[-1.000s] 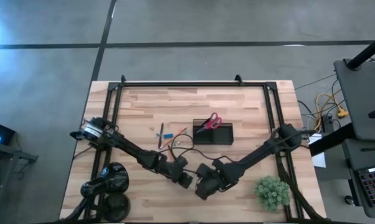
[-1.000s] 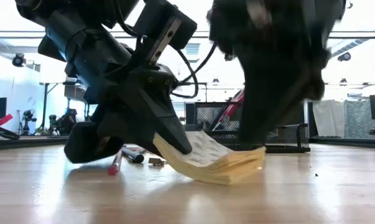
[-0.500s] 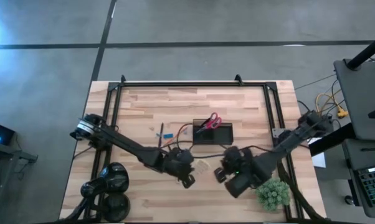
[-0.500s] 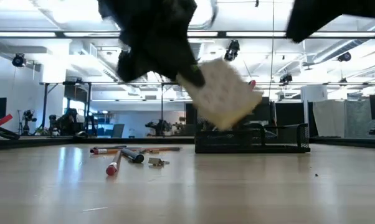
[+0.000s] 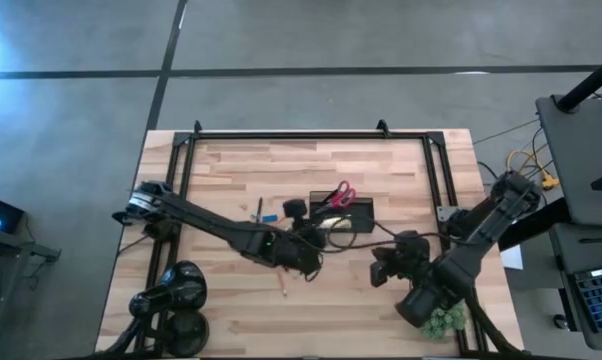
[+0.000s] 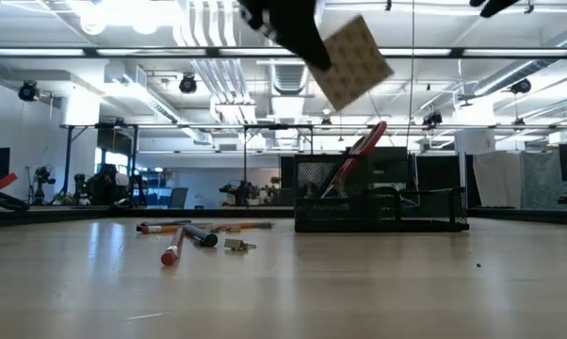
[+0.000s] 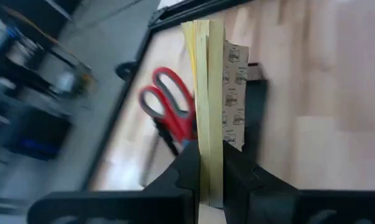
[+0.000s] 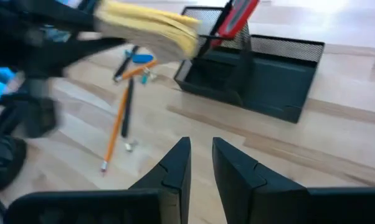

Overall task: Pick and place office supplies into organizer
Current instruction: Put the sticky note into the desk organizer

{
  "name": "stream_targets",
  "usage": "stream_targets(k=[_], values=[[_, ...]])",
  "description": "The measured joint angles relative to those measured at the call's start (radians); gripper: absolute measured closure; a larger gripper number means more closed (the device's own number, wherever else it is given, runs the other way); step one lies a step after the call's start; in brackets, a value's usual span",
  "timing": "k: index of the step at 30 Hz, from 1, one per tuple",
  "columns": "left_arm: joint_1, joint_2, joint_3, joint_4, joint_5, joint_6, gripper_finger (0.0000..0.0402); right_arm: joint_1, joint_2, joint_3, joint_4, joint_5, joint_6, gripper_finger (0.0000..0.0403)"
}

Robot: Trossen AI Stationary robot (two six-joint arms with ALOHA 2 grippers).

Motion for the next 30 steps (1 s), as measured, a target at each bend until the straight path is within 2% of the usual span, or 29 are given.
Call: stream_targets(k=[5, 9, 14, 20, 22, 30], values=[[0.012, 0.099, 0.044, 0.061, -0.111, 0.314, 0.0385, 0.018, -0.022, 0.005, -0.004, 0.04, 0.033, 0.0344], [0.01, 0.219, 0.132, 0.035, -0.154, 0.421, 0.038, 0.029, -0.05, 0.005, -0.014, 0.058, 0.041, 0.0344], [0.01, 0.361, 0.336, -0.063, -0.23, 0.401, 0.0378, 0.038, -0.084, 0.005, -0.035, 0.059, 0.041, 0.0344], [0.038, 0.485, 0.576, -0.264, -0.191, 0.265, 0.0376, 0.04, -0.117, 0.005, -0.055, 0.059, 0.042, 0.0344], [0.045, 0.52, 0.636, -0.275, -0.171, 0.256, 0.0375, 0.04, -0.123, 0.005, -0.062, 0.058, 0.042, 0.0344], [0.059, 0.59, 0.702, -0.339, -0.11, 0.232, 0.0374, 0.04, -0.139, 0.005, -0.071, 0.037, 0.044, 0.0344]])
